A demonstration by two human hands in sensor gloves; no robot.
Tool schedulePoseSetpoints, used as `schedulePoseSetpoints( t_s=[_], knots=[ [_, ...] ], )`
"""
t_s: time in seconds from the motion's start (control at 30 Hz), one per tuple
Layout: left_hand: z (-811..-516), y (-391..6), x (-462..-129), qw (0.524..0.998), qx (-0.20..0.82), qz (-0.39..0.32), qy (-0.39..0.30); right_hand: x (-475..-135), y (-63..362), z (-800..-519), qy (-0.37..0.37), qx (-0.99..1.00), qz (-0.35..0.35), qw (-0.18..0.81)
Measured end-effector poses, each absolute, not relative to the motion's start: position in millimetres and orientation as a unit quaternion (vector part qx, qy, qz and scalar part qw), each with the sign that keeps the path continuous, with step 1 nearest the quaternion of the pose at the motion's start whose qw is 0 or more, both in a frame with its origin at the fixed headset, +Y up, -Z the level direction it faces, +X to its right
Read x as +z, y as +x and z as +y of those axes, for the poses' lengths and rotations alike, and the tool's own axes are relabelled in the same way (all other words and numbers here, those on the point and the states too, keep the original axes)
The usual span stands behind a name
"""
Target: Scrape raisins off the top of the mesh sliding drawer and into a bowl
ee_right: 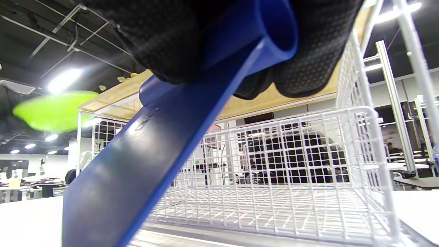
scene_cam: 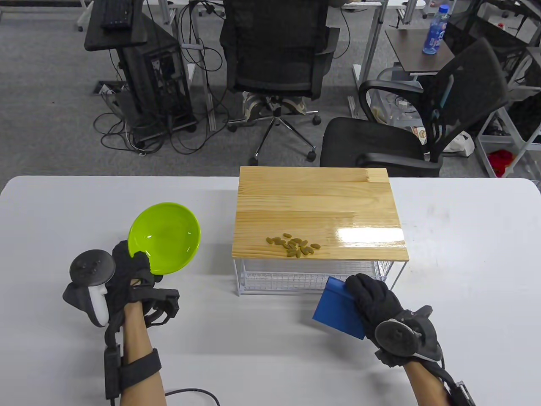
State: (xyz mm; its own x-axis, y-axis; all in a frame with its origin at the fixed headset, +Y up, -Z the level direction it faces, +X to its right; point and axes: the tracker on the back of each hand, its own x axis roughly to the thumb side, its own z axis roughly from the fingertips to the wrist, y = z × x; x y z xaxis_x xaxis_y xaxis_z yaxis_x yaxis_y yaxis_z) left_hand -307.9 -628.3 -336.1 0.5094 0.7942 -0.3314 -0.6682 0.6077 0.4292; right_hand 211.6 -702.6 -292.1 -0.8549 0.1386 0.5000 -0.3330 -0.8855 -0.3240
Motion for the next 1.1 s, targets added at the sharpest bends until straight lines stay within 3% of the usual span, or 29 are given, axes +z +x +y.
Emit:
schedulePoseSetpoints(
  t_s=[0.2, 0.37, 0.5, 0.73, 1.1],
  knots=[
    [-574.5, -240.7, -318.5, 0.907, 0.389, 0.113, 0.115, -291.8, 215.7, -702.5, 0.230, 0.943, -0.204, 0.128],
    [-570.2, -177.1, -313.6, 0.911, 0.404, 0.002, 0.078, -292.2, 218.8, -703.4, 0.223, 0.946, -0.196, 0.129],
    [-590.0, -119.7, -313.9, 0.924, 0.374, -0.081, 0.008, -292.9, 222.7, -706.6, 0.219, 0.951, -0.183, 0.118],
    [-640.8, -81.6, -320.5, 0.941, 0.310, -0.106, -0.079, -295.1, 230.3, -706.6, 0.210, 0.956, -0.167, 0.115],
    [-678.2, -99.2, -333.1, 0.946, 0.298, -0.052, -0.116, -292.2, 257.9, -678.6, 0.186, 0.956, -0.155, 0.167]
  ],
)
